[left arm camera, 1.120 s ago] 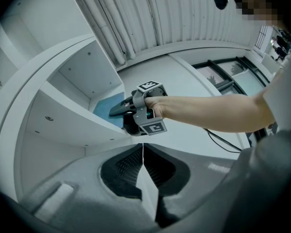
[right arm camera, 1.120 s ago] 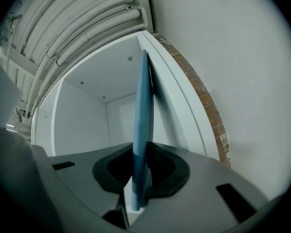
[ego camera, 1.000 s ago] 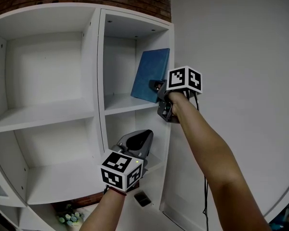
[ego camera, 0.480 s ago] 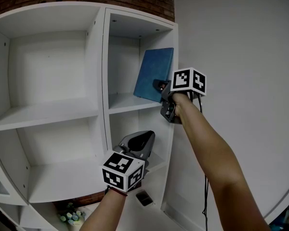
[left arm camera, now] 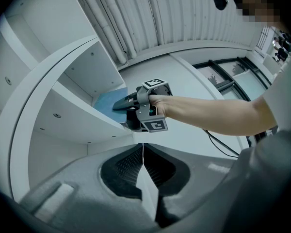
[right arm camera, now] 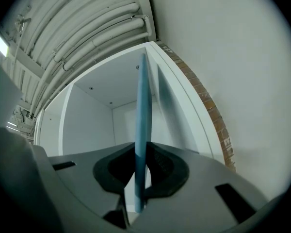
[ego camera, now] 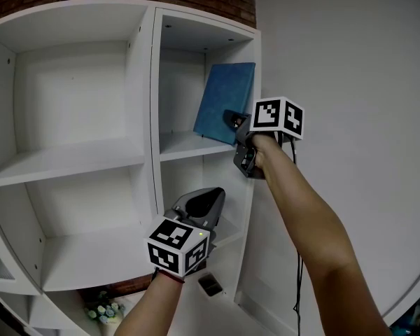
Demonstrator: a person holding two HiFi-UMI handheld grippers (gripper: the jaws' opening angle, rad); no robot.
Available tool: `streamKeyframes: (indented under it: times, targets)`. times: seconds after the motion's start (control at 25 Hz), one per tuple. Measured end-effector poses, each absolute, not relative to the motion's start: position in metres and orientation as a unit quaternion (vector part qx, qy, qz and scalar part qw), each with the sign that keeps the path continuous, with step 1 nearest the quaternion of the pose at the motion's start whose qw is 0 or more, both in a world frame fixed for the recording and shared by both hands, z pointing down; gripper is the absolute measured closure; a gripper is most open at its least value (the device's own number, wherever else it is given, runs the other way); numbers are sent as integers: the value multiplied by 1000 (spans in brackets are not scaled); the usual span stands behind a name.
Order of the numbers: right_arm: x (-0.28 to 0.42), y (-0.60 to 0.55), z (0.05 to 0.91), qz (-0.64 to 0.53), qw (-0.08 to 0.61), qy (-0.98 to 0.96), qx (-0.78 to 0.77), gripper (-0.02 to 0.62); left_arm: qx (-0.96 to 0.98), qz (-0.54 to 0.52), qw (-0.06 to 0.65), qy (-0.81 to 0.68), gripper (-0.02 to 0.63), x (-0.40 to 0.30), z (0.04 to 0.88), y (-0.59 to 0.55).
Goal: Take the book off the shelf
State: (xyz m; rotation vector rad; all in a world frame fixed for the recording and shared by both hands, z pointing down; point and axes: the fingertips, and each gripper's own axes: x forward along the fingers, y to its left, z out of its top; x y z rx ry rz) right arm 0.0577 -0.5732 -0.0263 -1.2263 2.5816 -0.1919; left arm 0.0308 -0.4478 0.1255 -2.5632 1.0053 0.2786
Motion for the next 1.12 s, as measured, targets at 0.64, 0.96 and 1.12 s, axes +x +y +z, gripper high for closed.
streamKeyframes:
  times: [0.64,0.96,1.12]
  targets:
    - [67,-526,-28,-43,165,903,-394,543,-909,98,185,360,595,33,122,-435]
    - [78,-496,-23,-22,179,906,-382,543,-911,95,181,359,595,40,127,-425]
    - [83,-479,-18,-12,187,909,-373,543,-911,97,178,360,595,42,129,-421]
